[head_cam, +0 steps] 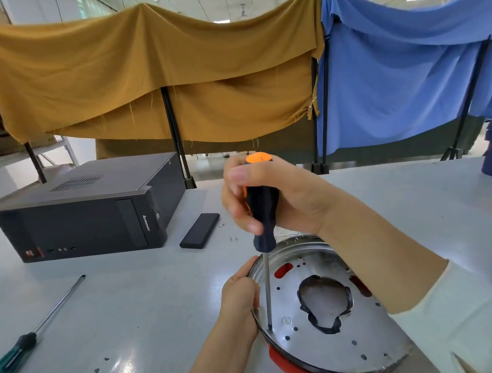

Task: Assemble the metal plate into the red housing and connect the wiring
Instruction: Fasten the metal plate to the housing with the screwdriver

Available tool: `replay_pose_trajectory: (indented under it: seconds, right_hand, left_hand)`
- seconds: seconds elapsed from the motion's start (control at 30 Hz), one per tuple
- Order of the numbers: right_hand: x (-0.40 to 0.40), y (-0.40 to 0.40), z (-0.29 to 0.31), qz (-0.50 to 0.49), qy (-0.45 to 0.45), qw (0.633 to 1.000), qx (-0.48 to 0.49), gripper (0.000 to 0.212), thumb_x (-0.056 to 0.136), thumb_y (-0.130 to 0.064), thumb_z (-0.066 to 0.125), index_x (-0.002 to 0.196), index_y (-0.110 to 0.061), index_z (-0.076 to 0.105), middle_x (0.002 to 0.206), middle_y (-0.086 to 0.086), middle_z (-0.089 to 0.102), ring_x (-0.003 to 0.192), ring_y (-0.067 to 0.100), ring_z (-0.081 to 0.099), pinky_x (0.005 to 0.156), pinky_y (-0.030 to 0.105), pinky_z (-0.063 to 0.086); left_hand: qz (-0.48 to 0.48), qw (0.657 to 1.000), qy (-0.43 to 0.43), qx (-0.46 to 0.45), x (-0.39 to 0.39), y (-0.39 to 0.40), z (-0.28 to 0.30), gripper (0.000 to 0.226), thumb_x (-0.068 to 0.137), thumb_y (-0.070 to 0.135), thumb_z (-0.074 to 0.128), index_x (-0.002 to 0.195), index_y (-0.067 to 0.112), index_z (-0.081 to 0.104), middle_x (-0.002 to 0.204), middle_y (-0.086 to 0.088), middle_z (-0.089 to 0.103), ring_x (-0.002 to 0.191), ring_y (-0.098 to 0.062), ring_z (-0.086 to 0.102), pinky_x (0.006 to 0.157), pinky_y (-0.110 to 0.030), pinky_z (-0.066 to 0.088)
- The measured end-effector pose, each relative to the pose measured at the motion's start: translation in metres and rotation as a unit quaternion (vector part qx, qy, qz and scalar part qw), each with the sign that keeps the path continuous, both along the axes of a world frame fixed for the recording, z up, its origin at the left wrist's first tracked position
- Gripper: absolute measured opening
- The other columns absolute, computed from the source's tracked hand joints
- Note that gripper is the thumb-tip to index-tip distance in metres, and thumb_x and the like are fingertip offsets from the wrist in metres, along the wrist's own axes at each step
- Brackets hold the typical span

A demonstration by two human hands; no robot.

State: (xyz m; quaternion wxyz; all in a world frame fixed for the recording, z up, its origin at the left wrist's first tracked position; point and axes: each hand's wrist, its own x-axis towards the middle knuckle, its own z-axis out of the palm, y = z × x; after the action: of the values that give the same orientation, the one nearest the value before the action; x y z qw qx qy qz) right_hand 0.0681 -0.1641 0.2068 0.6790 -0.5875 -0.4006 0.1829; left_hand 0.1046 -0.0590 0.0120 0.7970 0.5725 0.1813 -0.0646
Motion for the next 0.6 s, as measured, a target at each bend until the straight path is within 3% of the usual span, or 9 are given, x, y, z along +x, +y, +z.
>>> replay_pose_trajectory:
  seconds: [0.1, 0.2, 0.27, 0.37, 0.5, 0.6]
  right_hand:
    - [-0.001, 0.012, -0.007, -0.129, 0.02, 0.991, 0.023, 0.033, 0.09, -0.023, 0.055, 0.058, -0.018, 0.05, 0.052, -0.003, 0.048, 0.039, 0.011, 0.041, 0.046, 0.02, 0.038]
    - [-0.004, 0.017, -0.016, -0.308, -0.017, 0.947, 0.084, 0.038, 0.093, -0.02, 0.056, 0.056, -0.02, 0.05, 0.05, -0.004, 0.051, 0.037, 0.01, 0.043, 0.041, 0.019, 0.039]
    - [-0.005, 0.015, -0.017, -0.378, -0.039, 0.921, 0.086, 0.036, 0.092, -0.02, 0.057, 0.057, -0.019, 0.05, 0.05, -0.003, 0.052, 0.037, 0.011, 0.045, 0.041, 0.021, 0.04]
    - [-0.005, 0.007, -0.014, -0.298, -0.042, 0.952, 0.057, 0.036, 0.091, -0.023, 0.06, 0.055, -0.021, 0.055, 0.056, 0.001, 0.056, 0.042, 0.015, 0.05, 0.045, 0.024, 0.045]
    - [-0.003, -0.003, -0.006, -0.093, -0.006, 0.995, 0.024, 0.014, 0.086, -0.021, 0.056, 0.076, -0.018, 0.064, 0.086, 0.003, 0.068, 0.062, 0.019, 0.061, 0.053, 0.026, 0.047]
    - [-0.003, 0.001, -0.006, -0.074, 0.012, 0.997, 0.024, 0.025, 0.087, -0.021, 0.051, 0.063, -0.015, 0.056, 0.059, 0.001, 0.057, 0.04, 0.013, 0.046, 0.047, 0.021, 0.041]
  left_hand:
    - [0.013, 1.0, 0.005, -0.002, 0.0, -0.001, 0.001, 0.055, 0.083, -0.015, 0.04, 0.102, 0.02, 0.078, 0.098, -0.017, 0.075, 0.095, -0.047, 0.067, 0.092, -0.062, 0.05]
    - [0.007, 1.0, 0.006, 0.012, -0.005, -0.001, 0.006, 0.066, 0.078, -0.019, 0.031, 0.102, 0.022, 0.077, 0.091, -0.013, 0.077, 0.079, -0.039, 0.057, 0.082, -0.054, 0.053]
    - [-0.007, 1.0, 0.007, 0.024, -0.007, 0.0, 0.007, 0.073, 0.074, -0.02, 0.027, 0.104, 0.024, 0.076, 0.095, -0.011, 0.077, 0.079, -0.036, 0.053, 0.074, -0.047, 0.051]
    - [-0.008, 1.0, 0.006, 0.017, -0.007, 0.001, 0.009, 0.072, 0.073, -0.023, 0.028, 0.101, 0.022, 0.077, 0.094, -0.011, 0.077, 0.081, -0.039, 0.064, 0.078, -0.05, 0.056]
    - [-0.008, 1.0, 0.001, 0.003, -0.008, 0.0, 0.01, 0.062, 0.08, -0.022, 0.036, 0.101, 0.02, 0.076, 0.088, -0.011, 0.077, 0.091, -0.042, 0.071, 0.083, -0.055, 0.058]
    - [0.002, 1.0, -0.005, -0.003, -0.009, 0.0, 0.01, 0.062, 0.08, -0.022, 0.036, 0.102, 0.019, 0.076, 0.09, -0.012, 0.077, 0.095, -0.044, 0.069, 0.089, -0.057, 0.055]
